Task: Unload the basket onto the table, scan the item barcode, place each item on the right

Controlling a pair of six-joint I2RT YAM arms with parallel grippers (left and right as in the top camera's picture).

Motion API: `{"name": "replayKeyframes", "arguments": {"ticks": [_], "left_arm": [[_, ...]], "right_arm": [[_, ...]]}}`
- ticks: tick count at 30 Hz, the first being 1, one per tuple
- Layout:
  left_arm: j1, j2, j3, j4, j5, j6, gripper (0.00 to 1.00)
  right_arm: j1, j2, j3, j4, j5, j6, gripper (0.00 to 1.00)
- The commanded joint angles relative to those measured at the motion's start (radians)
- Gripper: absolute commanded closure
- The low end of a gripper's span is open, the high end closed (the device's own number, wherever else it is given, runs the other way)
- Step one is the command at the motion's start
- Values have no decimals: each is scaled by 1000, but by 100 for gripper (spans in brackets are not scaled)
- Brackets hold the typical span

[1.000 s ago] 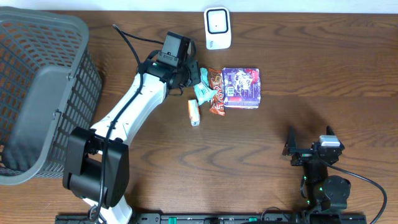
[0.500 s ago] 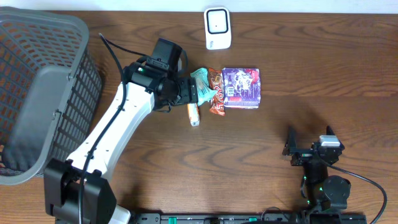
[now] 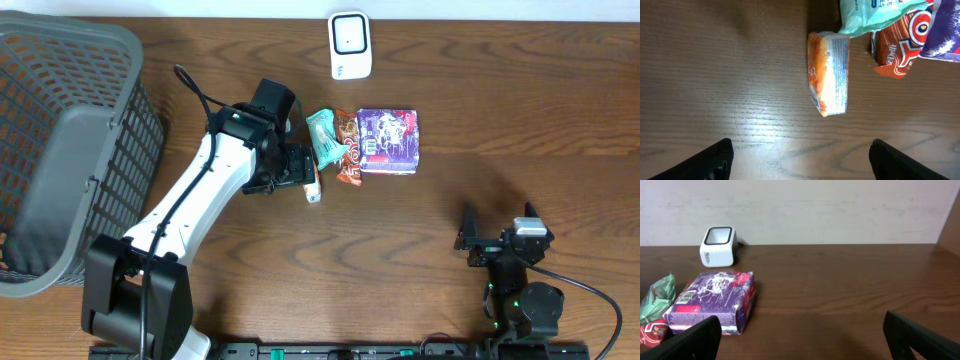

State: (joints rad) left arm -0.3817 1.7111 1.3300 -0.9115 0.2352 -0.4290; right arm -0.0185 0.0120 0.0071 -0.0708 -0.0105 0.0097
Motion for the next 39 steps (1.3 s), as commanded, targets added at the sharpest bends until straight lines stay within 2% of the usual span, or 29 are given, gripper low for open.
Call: {"name": "replayKeyframes", "arguments": {"ticks": [1, 19, 24, 26, 29, 33, 36, 37, 39], "left_arm": [[-15, 11, -5, 2, 15, 8, 14], [-67, 153, -58, 188, 8, 8, 15], [-68, 190, -59, 215, 7, 8, 34], [-68, 201, -59, 227, 6, 8, 37], [-68, 216, -59, 249, -39, 8, 63], [-68, 218, -59, 260, -71, 8, 66], [-68, 218, -58, 275, -71, 9, 81], [-67, 218, -58, 287, -70, 8, 91], [-66, 216, -55, 320, -60, 8, 93]], "right_arm": [[-6, -5, -2, -4, -3, -14, 1], [-6, -5, -2, -4, -3, -14, 1], [-6, -5, -2, -4, -3, -14, 1], [-6, -5, -2, -4, -3, -14, 1], [-6, -5, -2, -4, -3, -14, 1], [-6, -5, -2, -4, -3, -14, 1], [-6, -5, -2, -4, -3, -14, 1], [-6, -5, -2, -4, -3, -15, 1], [-6, -5, -2, -4, -3, -15, 1]]}}
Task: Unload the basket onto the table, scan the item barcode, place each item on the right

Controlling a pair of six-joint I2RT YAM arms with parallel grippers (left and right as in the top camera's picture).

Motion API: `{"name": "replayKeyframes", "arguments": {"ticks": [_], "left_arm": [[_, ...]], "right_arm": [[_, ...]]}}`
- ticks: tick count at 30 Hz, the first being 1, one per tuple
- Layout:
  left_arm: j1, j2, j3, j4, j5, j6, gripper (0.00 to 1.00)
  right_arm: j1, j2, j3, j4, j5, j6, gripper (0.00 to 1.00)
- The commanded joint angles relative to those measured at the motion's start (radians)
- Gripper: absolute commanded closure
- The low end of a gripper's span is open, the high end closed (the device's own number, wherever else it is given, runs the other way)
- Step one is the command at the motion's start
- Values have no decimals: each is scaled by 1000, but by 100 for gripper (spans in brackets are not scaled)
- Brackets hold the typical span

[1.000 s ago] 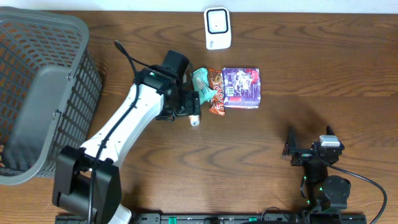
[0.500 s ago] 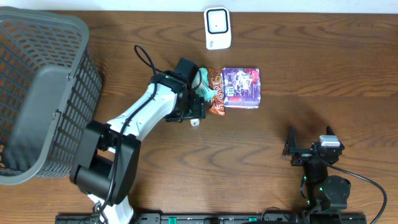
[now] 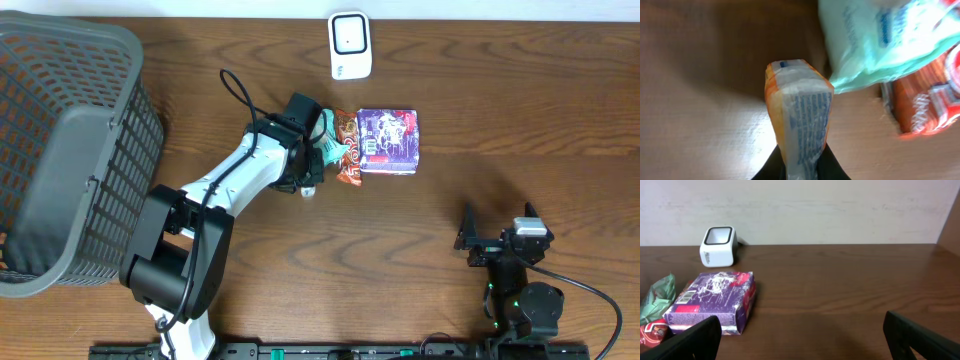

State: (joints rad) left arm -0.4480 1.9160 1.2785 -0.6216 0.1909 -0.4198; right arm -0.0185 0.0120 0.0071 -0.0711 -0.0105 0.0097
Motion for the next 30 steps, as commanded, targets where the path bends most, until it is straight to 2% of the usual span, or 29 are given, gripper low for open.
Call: {"name": "replayKeyframes", "arguments": {"ticks": [1, 6, 12, 20, 28, 29, 30], "left_arm": [[1, 10, 5, 51, -11, -2, 92], [23, 9, 40, 153, 44, -6, 92], [94, 8, 40, 257, 52, -95, 93], [151, 47, 35, 266, 64, -121, 92], [151, 120, 35, 278, 194, -116, 92], [151, 120, 35, 272, 194, -111, 90], [151, 119, 35, 267, 194, -99, 77]], "right_arm": [[-6, -5, -2, -4, -2, -14, 1], [-6, -5, -2, -4, -3, -15, 1], [-6, -5, -2, -4, -3, -14, 1], [-6, -5, -2, -4, -3, -14, 1], [-6, -5, -2, -4, -3, -15, 1], [-6, -5, -2, -3, -3, -15, 1], [-6, -5, -2, -4, -3, -15, 1]]}}
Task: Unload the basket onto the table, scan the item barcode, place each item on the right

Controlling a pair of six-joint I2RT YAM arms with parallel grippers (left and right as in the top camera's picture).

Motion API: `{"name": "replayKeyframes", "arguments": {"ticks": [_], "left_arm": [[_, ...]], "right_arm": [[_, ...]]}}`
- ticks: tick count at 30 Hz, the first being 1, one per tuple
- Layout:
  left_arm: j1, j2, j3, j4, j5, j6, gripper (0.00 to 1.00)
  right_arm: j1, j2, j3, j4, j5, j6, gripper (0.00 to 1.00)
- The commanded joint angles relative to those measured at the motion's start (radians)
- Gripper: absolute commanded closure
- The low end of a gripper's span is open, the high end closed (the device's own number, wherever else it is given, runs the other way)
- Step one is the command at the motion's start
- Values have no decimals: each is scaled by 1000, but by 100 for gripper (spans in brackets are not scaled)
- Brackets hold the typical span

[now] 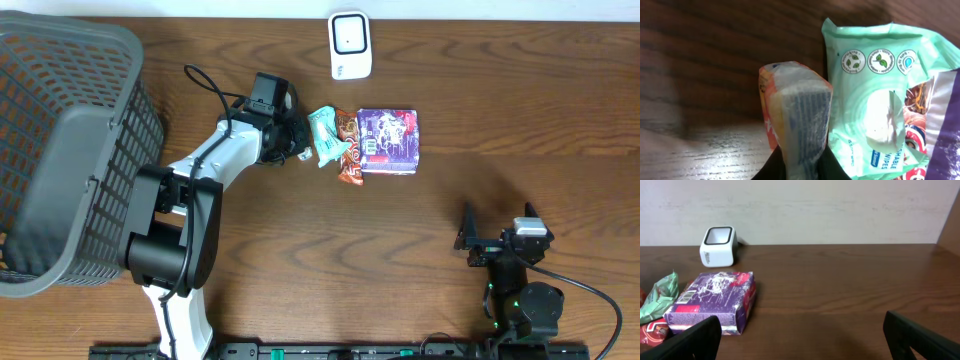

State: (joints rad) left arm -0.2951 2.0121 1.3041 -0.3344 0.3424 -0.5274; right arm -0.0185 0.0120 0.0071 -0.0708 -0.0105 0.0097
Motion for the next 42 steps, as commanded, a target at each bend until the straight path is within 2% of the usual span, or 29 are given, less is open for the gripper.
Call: {"name": "replayKeyframes", "arguments": {"ticks": [1, 2, 4, 14, 27, 31, 34, 42], "left_arm": [[-2, 23, 9, -21, 42, 24, 60], [-2, 23, 9, -23, 42, 42, 53], [-1, 20, 10, -26, 40, 82, 47], [44, -85, 11, -93, -98, 98, 47], [61, -176, 11, -106, -100, 108, 46], [60, -176, 11, -122, -99, 108, 49], [60, -175, 11, -133, -97, 108, 60], [60, -173, 9, -159, -97, 108, 61]], "right_arm": [[-6, -5, -2, -4, -3, -15, 1], [-6, -5, -2, -4, -3, -15, 1], [-6, -5, -2, -4, -3, -15, 1], [-6, -5, -2, -4, -3, -15, 1], [-6, -5, -2, -4, -2, -15, 1], [-6, -5, -2, -4, -2, -14, 1], [-6, -5, -2, -4, -3, -15, 1], [-6, -5, -2, -4, -3, -15, 1]]}}
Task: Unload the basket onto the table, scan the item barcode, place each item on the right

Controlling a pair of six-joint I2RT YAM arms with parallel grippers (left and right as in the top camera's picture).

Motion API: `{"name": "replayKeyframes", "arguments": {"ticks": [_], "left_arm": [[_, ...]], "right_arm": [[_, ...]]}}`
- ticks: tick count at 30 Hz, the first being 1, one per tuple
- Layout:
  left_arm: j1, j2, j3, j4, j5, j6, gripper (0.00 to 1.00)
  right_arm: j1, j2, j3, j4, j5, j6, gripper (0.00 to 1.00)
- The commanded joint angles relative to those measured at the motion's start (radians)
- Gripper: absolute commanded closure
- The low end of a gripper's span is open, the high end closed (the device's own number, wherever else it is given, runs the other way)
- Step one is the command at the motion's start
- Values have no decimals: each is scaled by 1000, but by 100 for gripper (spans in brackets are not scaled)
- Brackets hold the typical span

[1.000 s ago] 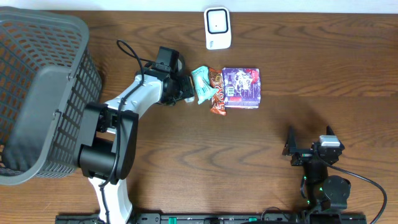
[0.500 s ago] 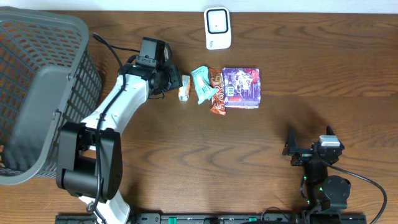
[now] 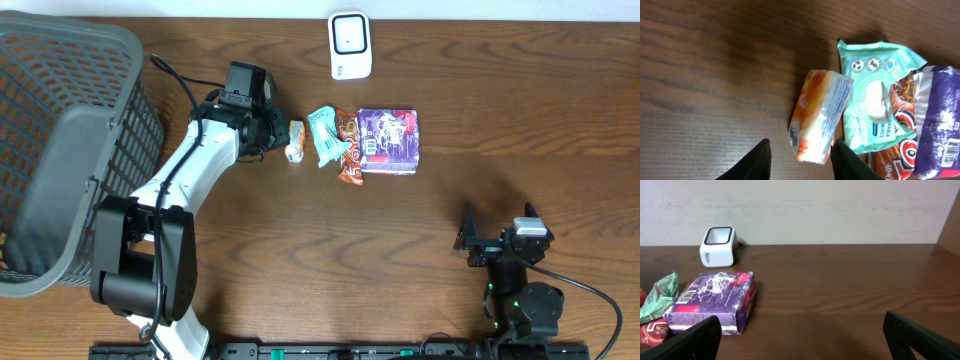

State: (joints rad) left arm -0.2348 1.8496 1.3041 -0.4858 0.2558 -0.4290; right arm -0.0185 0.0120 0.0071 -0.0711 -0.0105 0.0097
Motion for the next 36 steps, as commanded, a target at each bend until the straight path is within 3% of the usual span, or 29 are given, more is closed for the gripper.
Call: {"name": "replayKeyframes", "arguments": {"ticks": [1, 7, 10, 11, 15, 33, 36], "left_arm": [[0, -7, 9, -8, -10, 10, 61], [-10, 23, 2, -7, -5, 10, 63], [-32, 31, 1, -4, 18, 34, 88], [-39, 31, 2, 2, 30, 56, 92], [-66, 31, 2, 36, 50, 114, 92], [-92, 109, -2, 62, -13, 111, 92], [-91, 113, -2, 59, -118, 111, 92]], "right_arm": [[-6, -5, -2, -4, -3, -15, 1], [-6, -5, -2, -4, -3, -15, 1], [-6, -5, -2, -4, -3, -15, 1], [-6, -5, -2, -3, -3, -15, 1], [-6, -5, -2, -4, -3, -15, 1], [-6, -5, -2, -4, -3, -15, 1], [-6, -5, -2, -4, -3, -15, 1]]}}
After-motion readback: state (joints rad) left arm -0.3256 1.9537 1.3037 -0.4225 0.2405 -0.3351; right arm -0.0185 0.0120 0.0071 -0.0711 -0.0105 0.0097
